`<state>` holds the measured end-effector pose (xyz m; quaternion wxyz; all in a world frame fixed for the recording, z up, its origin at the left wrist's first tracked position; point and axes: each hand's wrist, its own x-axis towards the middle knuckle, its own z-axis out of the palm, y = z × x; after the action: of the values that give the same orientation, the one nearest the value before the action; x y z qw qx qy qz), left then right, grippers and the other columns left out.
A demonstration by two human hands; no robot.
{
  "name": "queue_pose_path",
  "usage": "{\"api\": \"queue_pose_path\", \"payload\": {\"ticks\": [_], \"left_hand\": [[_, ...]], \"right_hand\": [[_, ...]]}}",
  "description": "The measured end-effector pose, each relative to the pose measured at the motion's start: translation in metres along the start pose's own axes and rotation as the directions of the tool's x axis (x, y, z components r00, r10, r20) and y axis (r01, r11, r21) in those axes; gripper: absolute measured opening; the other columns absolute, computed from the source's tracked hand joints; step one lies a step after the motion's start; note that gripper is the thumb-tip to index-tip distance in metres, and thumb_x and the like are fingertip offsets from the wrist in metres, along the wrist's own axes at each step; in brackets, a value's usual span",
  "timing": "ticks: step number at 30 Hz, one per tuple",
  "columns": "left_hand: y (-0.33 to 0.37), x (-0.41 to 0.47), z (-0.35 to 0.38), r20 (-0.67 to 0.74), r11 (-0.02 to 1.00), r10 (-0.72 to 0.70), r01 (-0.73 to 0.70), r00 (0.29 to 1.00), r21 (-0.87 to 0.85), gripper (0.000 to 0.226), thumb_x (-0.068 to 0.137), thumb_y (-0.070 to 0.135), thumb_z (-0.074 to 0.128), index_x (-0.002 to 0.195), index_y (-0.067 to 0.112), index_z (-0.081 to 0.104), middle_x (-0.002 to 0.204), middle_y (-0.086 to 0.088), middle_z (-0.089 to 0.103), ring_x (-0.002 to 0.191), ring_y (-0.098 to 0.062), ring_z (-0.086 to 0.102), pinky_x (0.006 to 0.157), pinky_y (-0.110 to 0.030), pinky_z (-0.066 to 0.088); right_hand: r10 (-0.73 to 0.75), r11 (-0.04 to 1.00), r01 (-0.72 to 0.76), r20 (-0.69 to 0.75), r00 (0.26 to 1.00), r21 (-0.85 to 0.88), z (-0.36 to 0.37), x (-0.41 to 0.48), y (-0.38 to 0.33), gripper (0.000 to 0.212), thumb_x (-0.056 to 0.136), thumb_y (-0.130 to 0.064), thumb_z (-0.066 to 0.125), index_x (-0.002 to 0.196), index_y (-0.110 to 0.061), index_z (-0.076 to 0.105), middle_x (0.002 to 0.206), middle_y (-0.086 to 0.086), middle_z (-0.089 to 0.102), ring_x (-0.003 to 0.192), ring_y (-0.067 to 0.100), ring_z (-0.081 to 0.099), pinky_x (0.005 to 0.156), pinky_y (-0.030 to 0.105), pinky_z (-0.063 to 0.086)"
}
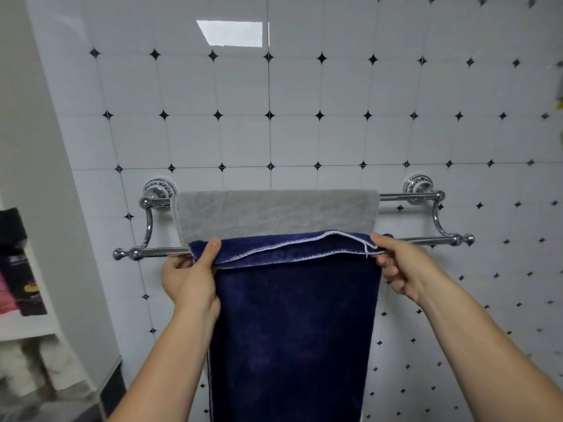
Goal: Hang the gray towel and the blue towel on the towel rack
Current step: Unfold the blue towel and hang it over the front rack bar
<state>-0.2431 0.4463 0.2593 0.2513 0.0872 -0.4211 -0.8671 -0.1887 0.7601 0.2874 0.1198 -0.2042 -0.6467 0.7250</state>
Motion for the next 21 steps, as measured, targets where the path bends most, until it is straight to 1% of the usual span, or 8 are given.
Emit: {"api": "queue_pose_path", "payload": {"ticks": [2,4,5,6,8,13,17,21], "left_hand": [[0.001,0.000,-0.001,-0.029,0.997,-0.030,0.032,0.999,0.073,0.043,0.063,0.022,0.090,0.087,0.008,0.057,0.078,-0.008,0.063,0.058,-0.018,0.060,0.053,-0.028,0.055],[0.006,-0.001,-0.005,0.002,0.982,-0.106,0.104,0.994,0.160,0.041,0.061,0.036,0.089,0.067,0.015,0.054,0.053,0.001,0.055,0.039,-0.011,0.044,0.036,-0.020,0.040],[0.009,0.000,-0.006,0.020,0.967,-0.148,0.141,0.989,0.212,0.045,0.061,0.041,0.089,0.059,0.019,0.049,0.044,0.004,0.050,0.036,-0.010,0.038,0.034,-0.019,0.033],[0.014,0.000,-0.008,0.037,0.949,-0.187,0.170,0.982,0.266,0.046,0.060,0.044,0.088,0.056,0.021,0.048,0.041,0.006,0.049,0.034,-0.009,0.036,0.036,-0.019,0.030],[0.022,0.001,-0.009,0.083,0.922,-0.236,0.196,0.968,0.334,0.041,0.063,0.044,0.086,0.059,0.021,0.053,0.043,0.007,0.054,0.033,-0.008,0.037,0.039,-0.019,0.028],[0.030,-0.006,-0.018,0.170,0.911,-0.199,0.118,0.965,0.396,0.035,0.077,0.035,0.078,0.061,0.018,0.051,0.045,0.002,0.053,0.030,-0.006,0.039,0.032,-0.013,0.022],[0.022,-0.019,-0.048,0.158,0.868,-0.217,0.117,0.963,0.483,0.031,0.077,0.037,0.078,0.067,0.018,0.057,0.044,0.005,0.057,0.035,-0.005,0.051,0.037,-0.018,0.027],[0.009,-0.035,-0.083,0.125,0.824,-0.245,0.138,0.961,0.549,0.033,0.076,0.035,0.079,0.064,0.016,0.055,0.051,0.001,0.059,0.038,-0.007,0.053,0.037,-0.014,0.026]], "right_hand": [[-0.009,1.000,0.008,0.014,1.000,0.011,0.001,-0.001,-0.002,0.025,0.075,-0.040,0.073,0.074,-0.021,0.058,0.048,-0.006,0.051,0.031,0.005,0.030,0.035,0.010,0.017],[-0.021,1.000,0.021,0.028,0.999,0.018,0.001,-0.004,-0.001,0.022,0.079,-0.037,0.071,0.076,-0.021,0.056,0.048,-0.007,0.050,0.031,0.004,0.029,0.035,0.010,0.017],[-0.035,0.999,0.035,0.027,0.999,0.017,0.001,-0.005,-0.001,0.021,0.081,-0.035,0.070,0.075,-0.020,0.055,0.047,-0.007,0.050,0.031,0.004,0.029,0.034,0.011,0.016],[-0.050,0.999,0.050,0.022,0.999,0.015,0.001,-0.007,0.000,0.021,0.083,-0.034,0.068,0.074,-0.020,0.055,0.046,-0.008,0.049,0.031,0.004,0.029,0.034,0.012,0.015],[-0.081,0.997,0.081,0.013,0.997,0.011,0.001,-0.010,0.002,0.021,0.086,-0.031,0.065,0.073,-0.020,0.053,0.047,-0.007,0.047,0.032,0.005,0.028,0.033,0.014,0.014],[-0.167,0.986,0.166,-0.031,0.986,-0.031,0.000,-0.020,0.015,0.022,0.087,-0.026,0.060,0.068,-0.020,0.053,0.044,-0.007,0.043,0.037,0.007,0.026,0.033,0.019,0.015],[-0.212,0.976,0.211,-0.016,0.977,-0.058,-0.009,-0.026,0.046,0.024,0.085,-0.024,0.061,0.064,-0.020,0.050,0.048,-0.003,0.043,0.038,0.008,0.026,0.035,0.020,0.016],[-0.211,0.975,0.212,0.033,0.977,-0.066,-0.018,-0.031,0.092,0.028,0.086,-0.027,0.061,0.063,-0.019,0.049,0.051,-0.003,0.044,0.043,0.010,0.028,0.041,0.024,0.019]]}}
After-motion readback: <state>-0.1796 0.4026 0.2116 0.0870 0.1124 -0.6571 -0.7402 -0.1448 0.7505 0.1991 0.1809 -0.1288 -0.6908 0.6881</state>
